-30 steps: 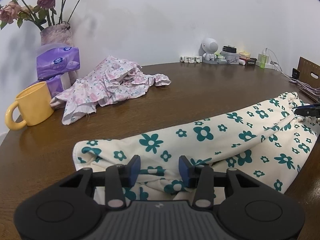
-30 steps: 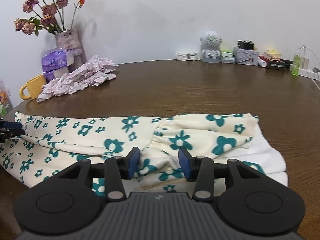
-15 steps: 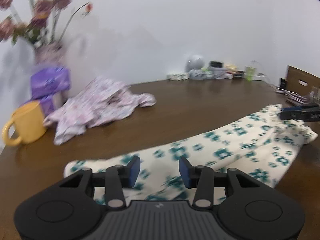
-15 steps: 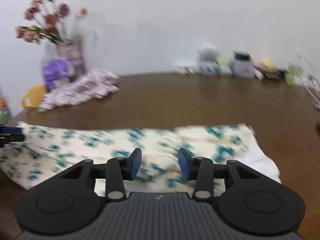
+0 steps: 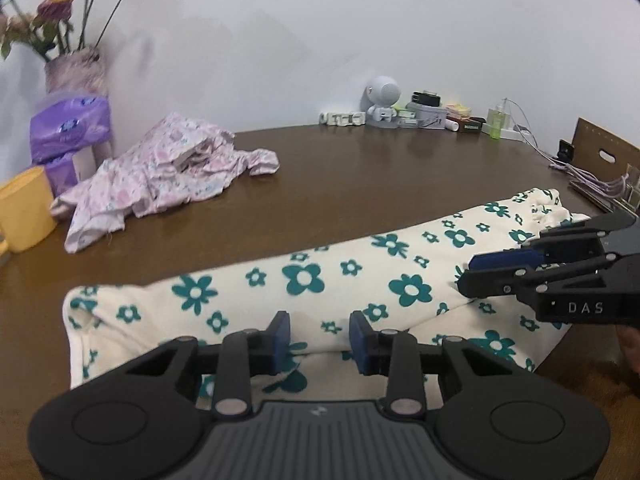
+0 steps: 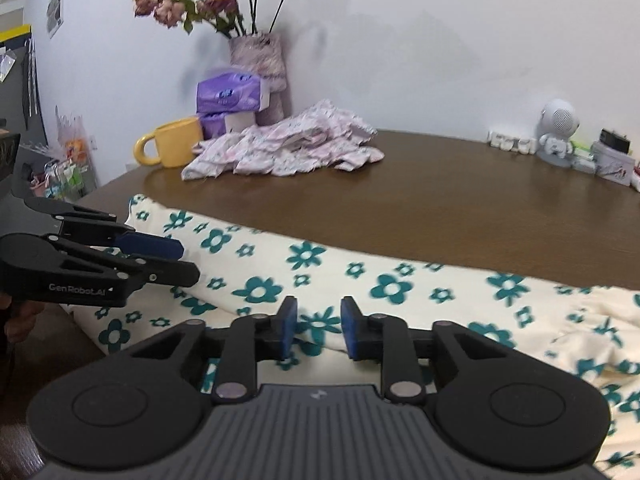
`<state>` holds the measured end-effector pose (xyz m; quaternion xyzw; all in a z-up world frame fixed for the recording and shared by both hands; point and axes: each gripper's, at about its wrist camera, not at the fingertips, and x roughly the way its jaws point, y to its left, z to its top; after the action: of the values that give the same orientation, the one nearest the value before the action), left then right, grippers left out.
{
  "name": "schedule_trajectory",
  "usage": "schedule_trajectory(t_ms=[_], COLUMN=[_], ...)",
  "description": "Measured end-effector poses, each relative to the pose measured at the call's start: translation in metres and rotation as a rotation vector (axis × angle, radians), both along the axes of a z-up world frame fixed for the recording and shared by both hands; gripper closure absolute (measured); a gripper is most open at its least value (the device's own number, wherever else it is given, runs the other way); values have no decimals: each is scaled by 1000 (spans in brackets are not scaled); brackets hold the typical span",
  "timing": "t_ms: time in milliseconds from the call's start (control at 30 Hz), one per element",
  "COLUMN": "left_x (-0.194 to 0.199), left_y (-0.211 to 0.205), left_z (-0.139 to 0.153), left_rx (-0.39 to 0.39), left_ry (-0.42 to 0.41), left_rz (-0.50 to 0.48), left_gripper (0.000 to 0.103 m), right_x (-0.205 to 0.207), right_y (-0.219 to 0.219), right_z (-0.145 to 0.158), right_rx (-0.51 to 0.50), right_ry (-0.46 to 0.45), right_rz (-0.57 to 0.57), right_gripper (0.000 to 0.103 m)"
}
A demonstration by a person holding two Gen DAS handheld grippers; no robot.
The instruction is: Fold clothes
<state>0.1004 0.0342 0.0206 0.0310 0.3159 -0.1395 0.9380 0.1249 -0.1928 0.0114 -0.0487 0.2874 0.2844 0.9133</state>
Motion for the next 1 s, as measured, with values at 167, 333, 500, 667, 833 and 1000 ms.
schedule_trajectory(t_ms=[167,333,500,667,833,1000], left_x=[-1,-3,-8,-14,-19,-22], left_y=[5,6,13,21,24,24], left_z=[0,-1,-1,-1,0,-1], left_rx=[-12,-14,-23,-31,-33,-27], left_ry=[1,0,-1,-2,-8,-17], left_rz=[16,31,70,96,119,127], left_gripper=[71,71,71,71,71,72], right_x=[-1,0,5,6,6,5], right_y=[-2,-9,-26,-45,-63,-70], right_z=[-3,-4,-4,-3,-3,-3], right_rx=[-36,-50,-45,-58,-13,12], right_ry=[4,1,7,-3,13,21], right_rz=[-16,-34,-80,-129,-142,-145], right_gripper=[83,83,83,83,92,94])
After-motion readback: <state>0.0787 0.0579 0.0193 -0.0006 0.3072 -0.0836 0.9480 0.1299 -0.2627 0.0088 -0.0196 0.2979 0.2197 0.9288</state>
